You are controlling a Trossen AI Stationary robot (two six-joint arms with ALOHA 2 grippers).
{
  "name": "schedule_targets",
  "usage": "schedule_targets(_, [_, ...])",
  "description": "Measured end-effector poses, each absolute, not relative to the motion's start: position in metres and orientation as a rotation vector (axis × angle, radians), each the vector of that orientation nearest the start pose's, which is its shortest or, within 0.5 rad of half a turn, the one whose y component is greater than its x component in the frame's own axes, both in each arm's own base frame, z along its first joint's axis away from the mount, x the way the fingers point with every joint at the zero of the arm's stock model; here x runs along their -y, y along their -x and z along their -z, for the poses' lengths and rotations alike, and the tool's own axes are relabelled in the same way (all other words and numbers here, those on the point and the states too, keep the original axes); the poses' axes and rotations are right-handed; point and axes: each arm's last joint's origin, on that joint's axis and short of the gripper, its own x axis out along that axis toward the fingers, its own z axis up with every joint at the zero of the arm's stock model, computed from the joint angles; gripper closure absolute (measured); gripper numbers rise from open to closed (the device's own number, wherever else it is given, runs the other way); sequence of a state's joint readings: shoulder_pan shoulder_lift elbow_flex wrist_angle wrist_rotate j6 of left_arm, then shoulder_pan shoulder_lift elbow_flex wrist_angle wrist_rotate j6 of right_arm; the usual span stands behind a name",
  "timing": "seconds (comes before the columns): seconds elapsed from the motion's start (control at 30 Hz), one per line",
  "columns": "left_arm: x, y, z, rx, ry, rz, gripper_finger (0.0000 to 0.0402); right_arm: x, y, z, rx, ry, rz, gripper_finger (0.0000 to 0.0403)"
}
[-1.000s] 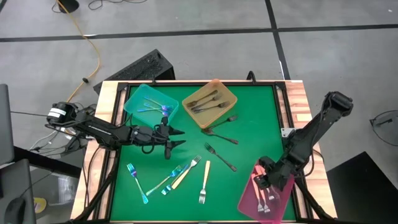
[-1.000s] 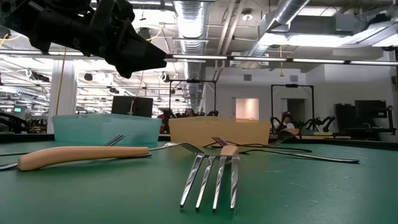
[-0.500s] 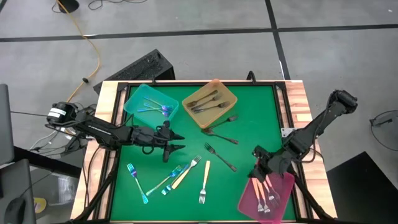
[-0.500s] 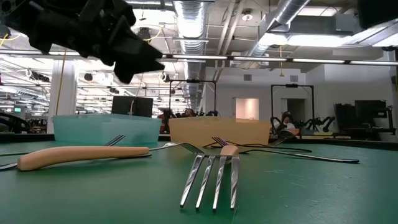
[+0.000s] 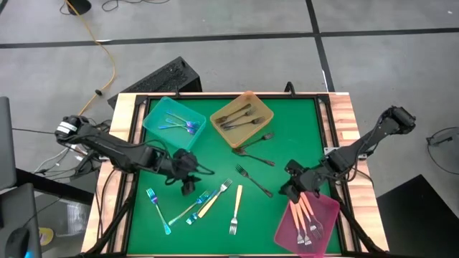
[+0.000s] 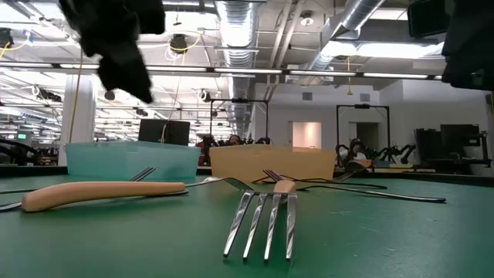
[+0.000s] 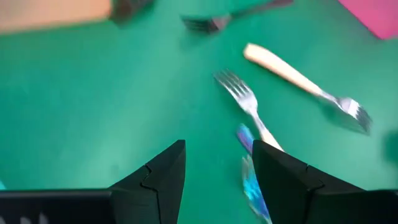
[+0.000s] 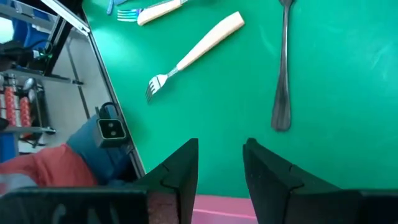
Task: Sort silverware by color (type)
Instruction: Put the blue fork into the blue bin
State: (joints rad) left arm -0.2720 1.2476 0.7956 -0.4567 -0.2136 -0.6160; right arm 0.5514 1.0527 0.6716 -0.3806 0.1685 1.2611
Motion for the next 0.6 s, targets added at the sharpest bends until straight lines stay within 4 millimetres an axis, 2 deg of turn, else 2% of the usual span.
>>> schedule_targets(0.3, [0.096, -0.216, -0.225, -0.959, 0.521, -0.212, 0.0232, -0.1, -0.183, -0.231, -0.797, -0.823, 0.125, 0.0255])
schedule_targets(0.47, [0.112, -0.211, -0.219, -0.982, 0.487, -0.197, 0.0232, -0.096, -0.185, -0.231, -0.79, -0.797, 0.128, 0.0255])
schedule_targets(0.6, [0.127, -0.211, -0.204, -1.073, 0.384, -0.123, 0.0232, -0.094, -0.186, -0.231, -0.786, -0.774, 0.129, 0.0255])
